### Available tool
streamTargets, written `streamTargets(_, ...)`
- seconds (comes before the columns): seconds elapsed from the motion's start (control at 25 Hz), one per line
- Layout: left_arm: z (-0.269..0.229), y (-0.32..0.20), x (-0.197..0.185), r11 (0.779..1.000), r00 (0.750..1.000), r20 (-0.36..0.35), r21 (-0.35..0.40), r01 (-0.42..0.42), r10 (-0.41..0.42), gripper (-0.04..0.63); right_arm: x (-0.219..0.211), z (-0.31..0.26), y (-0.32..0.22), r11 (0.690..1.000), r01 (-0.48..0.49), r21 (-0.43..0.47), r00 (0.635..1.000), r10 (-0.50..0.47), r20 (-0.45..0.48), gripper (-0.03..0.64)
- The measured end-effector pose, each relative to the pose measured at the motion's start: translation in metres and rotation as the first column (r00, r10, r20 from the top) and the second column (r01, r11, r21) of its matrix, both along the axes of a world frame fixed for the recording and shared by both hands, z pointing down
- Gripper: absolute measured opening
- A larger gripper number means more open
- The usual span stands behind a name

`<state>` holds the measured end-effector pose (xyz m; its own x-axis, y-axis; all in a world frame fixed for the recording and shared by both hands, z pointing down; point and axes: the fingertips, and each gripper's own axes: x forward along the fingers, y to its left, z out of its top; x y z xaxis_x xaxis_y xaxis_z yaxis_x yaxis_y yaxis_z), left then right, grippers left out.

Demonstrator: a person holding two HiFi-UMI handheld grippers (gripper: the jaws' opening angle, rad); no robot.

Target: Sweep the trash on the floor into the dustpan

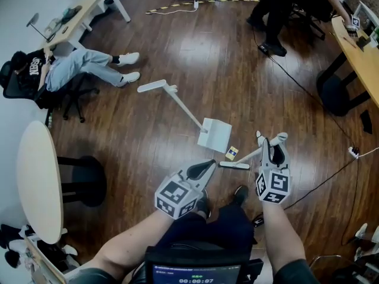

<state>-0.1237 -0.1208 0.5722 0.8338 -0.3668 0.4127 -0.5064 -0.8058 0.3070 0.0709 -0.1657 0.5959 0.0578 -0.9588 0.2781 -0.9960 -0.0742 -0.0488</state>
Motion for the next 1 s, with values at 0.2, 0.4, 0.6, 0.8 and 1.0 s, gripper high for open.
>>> streamTargets(0.2, 0.001, -0.020, -0.019, 0.998, 0.998, 0.006, -0.009, 0.062, -0.062, 0.012, 0.009, 0.003, -0.029, 1.000, 0.004, 0.010, 1.000, -0.004, -0.024, 0.132)
streamTargets(0.4, 0.002, -0.031, -0.025, 0.996, 0.997, 0.011, -0.014, 0.083, -0.083, 0.011, 0.026, 0.004, -0.053, 0.999, -0.026, 0.030, 0.999, 0.027, -0.033, 0.132)
streamTargets(0.6, -0.001, -0.040, -0.024, 0.996, 0.996, 0.021, 0.002, 0.084, -0.084, 0.011, 0.037, 0.002, -0.072, 0.999, -0.022, 0.047, 0.998, 0.025, -0.061, 0.132)
streamTargets(0.8, -0.002, -0.052, -0.013, 0.997, 0.997, 0.017, 0.013, 0.079, -0.079, 0.011, 0.054, -0.001, -0.080, 0.997, -0.046, 0.060, 0.996, 0.050, -0.072, 0.132)
streamTargets(1.0, -0.008, -0.055, 0.005, 0.998, 0.998, 0.010, 0.015, 0.060, -0.060, 0.011, 0.073, -0.006, -0.071, 0.996, -0.062, 0.056, 0.996, 0.066, -0.063, 0.130)
